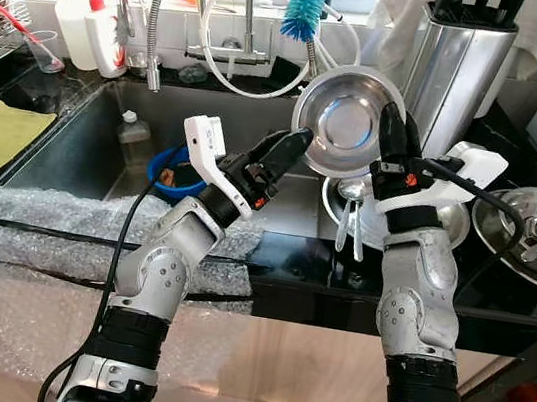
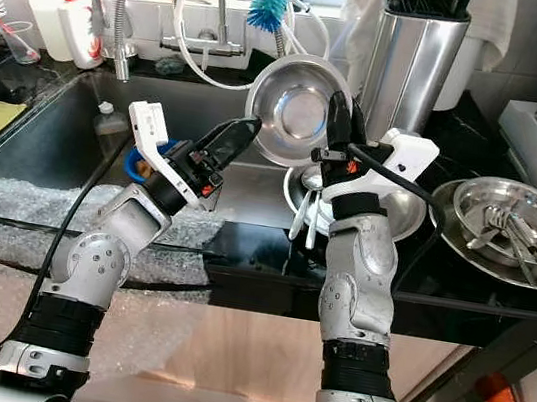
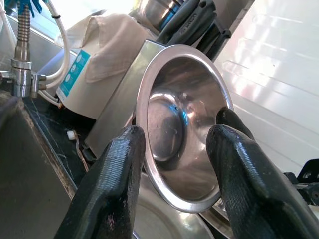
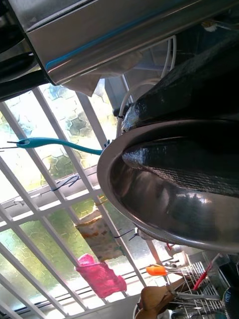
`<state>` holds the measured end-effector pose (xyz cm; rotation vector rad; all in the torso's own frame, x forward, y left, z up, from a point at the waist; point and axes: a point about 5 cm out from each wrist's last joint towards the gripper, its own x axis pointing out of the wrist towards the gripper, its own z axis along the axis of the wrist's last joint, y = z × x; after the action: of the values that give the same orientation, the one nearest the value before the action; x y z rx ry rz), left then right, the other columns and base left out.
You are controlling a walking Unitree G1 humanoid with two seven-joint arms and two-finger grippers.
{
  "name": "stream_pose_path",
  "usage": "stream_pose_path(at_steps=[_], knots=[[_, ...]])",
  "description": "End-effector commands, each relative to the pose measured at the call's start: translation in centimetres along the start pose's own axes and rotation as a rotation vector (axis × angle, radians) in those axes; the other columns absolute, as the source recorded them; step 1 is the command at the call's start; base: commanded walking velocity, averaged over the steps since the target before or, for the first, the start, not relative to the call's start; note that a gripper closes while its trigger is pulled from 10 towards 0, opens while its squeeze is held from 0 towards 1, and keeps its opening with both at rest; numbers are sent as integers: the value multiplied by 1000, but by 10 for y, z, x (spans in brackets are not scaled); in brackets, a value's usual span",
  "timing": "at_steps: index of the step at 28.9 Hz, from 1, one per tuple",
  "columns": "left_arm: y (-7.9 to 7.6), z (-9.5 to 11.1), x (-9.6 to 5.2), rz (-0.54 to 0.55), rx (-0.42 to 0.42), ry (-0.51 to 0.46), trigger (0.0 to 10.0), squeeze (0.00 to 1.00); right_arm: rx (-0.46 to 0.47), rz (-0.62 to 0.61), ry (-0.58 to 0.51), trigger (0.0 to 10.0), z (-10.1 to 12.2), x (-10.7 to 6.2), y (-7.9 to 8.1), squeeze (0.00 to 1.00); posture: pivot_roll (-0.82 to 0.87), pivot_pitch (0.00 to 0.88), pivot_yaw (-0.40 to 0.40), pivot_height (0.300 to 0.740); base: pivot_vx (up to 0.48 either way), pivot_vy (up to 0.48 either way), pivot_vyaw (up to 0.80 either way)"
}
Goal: Kitchen organization
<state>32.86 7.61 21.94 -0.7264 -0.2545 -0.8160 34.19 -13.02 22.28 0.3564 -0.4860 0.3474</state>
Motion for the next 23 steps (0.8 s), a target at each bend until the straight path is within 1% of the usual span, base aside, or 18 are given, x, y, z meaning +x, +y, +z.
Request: stream_pose_path(at_steps=[1, 9, 16, 19, 23], knots=[[-1, 0, -1, -7, 23, 20, 10000, 0, 2, 30, -9, 10000, 2, 6, 8, 0, -17, 23, 96, 740, 0, 0, 0], [0, -2, -1, 9, 44, 40, 10000, 0, 6, 28, -14, 10000, 4, 7, 8, 0, -20, 23, 96, 740, 0, 0, 0], [0, -3, 0, 15, 46, 41, 10000, 0, 10, 23, -14, 10000, 4, 6, 7, 0, -21, 25, 96, 740, 0, 0, 0], [2, -5, 1, 41, 61, 48, 10000, 0, 12, 25, -16, 10000, 5, 6, 7, 0, -21, 24, 96, 740, 0, 0, 0], [7, -6, 2, 93, 70, 34, 10000, 0, 18, 26, -22, 10000, 6, 7, 8, 0, -24, 17, 97, 740, 0, 0, 0]])
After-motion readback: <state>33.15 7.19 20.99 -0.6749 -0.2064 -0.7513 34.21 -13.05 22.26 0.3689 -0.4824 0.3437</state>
